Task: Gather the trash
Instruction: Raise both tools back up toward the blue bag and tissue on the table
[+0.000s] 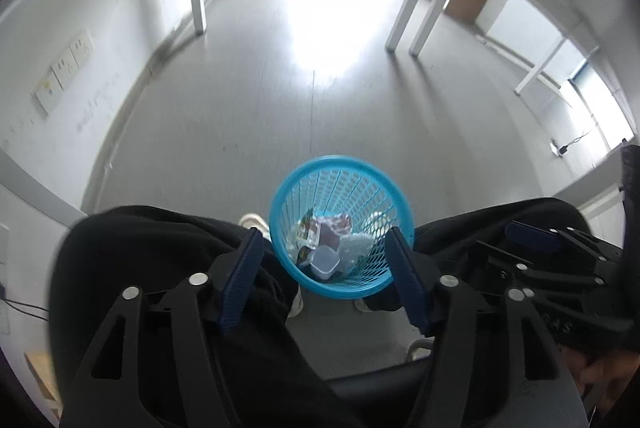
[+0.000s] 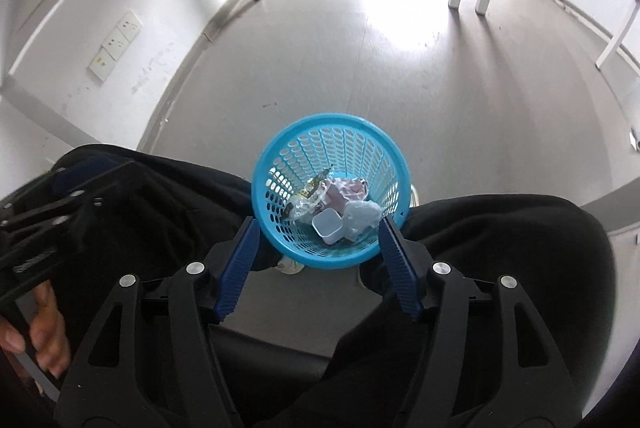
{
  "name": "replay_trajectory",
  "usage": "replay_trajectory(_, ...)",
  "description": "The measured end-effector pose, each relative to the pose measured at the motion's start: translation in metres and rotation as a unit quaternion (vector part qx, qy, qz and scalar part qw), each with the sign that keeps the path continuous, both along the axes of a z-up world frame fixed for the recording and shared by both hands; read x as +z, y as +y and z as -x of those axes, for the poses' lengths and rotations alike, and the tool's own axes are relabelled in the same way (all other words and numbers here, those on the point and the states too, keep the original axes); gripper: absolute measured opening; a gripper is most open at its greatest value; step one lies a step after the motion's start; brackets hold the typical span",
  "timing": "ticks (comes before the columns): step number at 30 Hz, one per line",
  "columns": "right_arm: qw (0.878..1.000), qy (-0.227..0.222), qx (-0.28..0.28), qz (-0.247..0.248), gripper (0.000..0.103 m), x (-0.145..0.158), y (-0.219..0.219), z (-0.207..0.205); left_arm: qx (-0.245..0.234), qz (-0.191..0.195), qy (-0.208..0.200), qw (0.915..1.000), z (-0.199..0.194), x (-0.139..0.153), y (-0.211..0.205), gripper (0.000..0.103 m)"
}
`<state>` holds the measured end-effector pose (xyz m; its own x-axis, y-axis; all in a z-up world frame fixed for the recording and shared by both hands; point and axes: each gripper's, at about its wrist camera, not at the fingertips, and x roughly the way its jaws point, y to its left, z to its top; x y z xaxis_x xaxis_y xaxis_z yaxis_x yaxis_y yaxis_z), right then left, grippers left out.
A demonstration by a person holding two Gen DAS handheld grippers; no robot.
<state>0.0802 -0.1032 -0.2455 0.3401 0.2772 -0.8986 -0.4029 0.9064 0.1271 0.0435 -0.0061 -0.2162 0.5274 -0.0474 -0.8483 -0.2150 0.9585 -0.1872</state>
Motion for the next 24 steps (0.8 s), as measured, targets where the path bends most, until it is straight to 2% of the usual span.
replay_trajectory(6, 0.999, -0.045, 0.017, -0.023, 0.061, 0.043, -0.010, 0.035, -0.015, 0.001, -0.054, 0.9984, 0.045, 0.047, 0.001, 0.069)
replay_trajectory(11, 0.992, -0.115, 0.023, -0.049, 0.069, 0.092, -0.024, 0.070, -0.024, -0.004, -0.102, 0.9945, 0.074, 0.083, 0.002, 0.075)
replay_trajectory(14, 0.985, -0.151, 0.025, -0.075, 0.073, 0.125, -0.034, 0.085, -0.033, -0.041, -0.145, 0.9881, 0.086, 0.109, -0.003, 0.079)
replay_trajectory(18, 0.972, -0.214, 0.008, -0.099, 0.087, 0.174, -0.051, 0.092, -0.028, -0.054, -0.204, 0.9771, 0.092, 0.152, 0.002, 0.096)
replay_trajectory(21, 0.963, -0.245, -0.006, -0.113, 0.091, 0.204, -0.060, 0.083, -0.032, -0.063, -0.243, 0.9674, 0.091, 0.183, 0.004, 0.097)
replay_trajectory(24, 0.960, -0.251, -0.009, -0.120, 0.092, 0.227, -0.061, 0.066, -0.035, -0.077, -0.264, 0.9608, 0.082, 0.207, 0.003, 0.097)
